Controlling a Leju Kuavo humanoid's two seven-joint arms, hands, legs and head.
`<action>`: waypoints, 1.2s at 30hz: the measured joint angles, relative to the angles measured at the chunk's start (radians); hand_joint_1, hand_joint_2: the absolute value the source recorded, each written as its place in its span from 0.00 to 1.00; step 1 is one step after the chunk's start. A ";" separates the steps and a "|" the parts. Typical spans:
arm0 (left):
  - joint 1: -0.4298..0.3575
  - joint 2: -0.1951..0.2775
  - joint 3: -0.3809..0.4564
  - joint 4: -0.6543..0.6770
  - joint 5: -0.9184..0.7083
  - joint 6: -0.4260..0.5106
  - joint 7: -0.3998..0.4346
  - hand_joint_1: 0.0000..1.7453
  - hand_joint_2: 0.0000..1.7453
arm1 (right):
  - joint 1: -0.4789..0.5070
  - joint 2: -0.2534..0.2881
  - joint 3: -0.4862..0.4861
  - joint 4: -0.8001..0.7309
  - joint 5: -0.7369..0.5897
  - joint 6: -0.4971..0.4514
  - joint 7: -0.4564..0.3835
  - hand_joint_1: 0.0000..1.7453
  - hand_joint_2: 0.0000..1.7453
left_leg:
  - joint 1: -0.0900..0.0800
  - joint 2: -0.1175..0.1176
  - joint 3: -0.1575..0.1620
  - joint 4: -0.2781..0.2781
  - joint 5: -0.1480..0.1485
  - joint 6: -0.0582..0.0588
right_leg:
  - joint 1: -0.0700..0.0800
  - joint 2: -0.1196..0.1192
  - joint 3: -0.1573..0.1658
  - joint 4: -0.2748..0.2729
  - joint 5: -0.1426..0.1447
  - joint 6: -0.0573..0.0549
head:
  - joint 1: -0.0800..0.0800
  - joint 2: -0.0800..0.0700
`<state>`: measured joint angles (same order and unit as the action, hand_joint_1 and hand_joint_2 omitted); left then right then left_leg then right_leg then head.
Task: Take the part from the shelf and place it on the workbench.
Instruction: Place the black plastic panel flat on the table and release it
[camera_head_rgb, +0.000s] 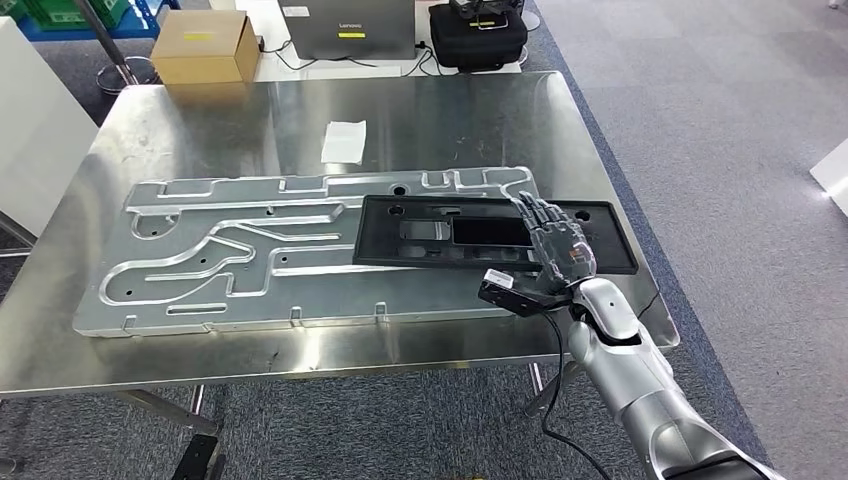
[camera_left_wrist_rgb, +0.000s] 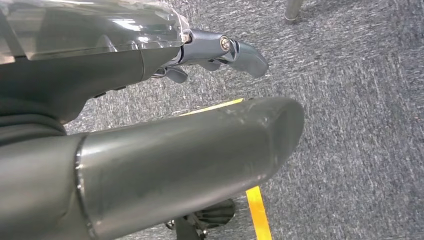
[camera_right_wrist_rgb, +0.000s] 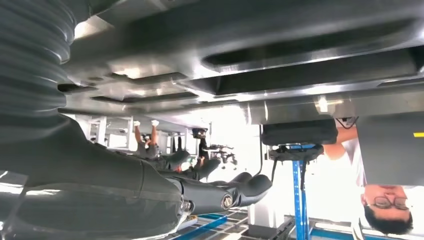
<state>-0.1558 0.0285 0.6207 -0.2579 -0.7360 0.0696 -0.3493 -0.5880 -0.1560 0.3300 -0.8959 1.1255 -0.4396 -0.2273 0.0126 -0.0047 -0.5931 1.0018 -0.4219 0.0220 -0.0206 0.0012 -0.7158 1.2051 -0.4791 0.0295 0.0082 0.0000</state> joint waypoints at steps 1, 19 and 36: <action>0.000 0.000 0.000 0.000 0.000 0.001 0.001 0.00 0.00 | -0.002 0.000 0.000 0.002 -0.001 0.000 -0.001 0.00 1.00 | 0.000 -0.001 0.001 0.004 -0.004 -0.005 | -0.001 -0.001 0.036 -0.071 0.028 -0.001 | 0.000 0.000; 0.027 0.001 0.033 0.000 -0.007 -0.018 -0.009 0.00 0.00 | 0.105 0.065 -0.042 -0.253 -0.212 0.017 -0.036 0.00 0.00 | 0.005 -0.001 0.019 0.029 -0.043 -0.043 | 0.006 0.001 0.092 -0.169 0.050 -0.032 | -0.006 0.000; 0.045 -0.005 0.081 0.000 0.001 -0.020 -0.031 0.00 0.00 | 0.183 0.126 -0.018 -0.744 -0.459 0.123 -0.030 0.00 0.00 | 0.001 -0.004 0.029 0.011 -0.040 -0.029 | 0.017 0.002 0.097 -0.179 0.049 -0.033 | 0.002 0.000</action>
<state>-0.1111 0.0236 0.7019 -0.2575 -0.7353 0.0500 -0.3800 -0.4054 -0.0305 0.3122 -1.6404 0.6661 -0.3165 -0.2570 0.0138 -0.0085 -0.5640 1.0131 -0.4621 -0.0073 -0.0038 0.0028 -0.6191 1.0265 -0.4303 -0.0033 0.0107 0.0000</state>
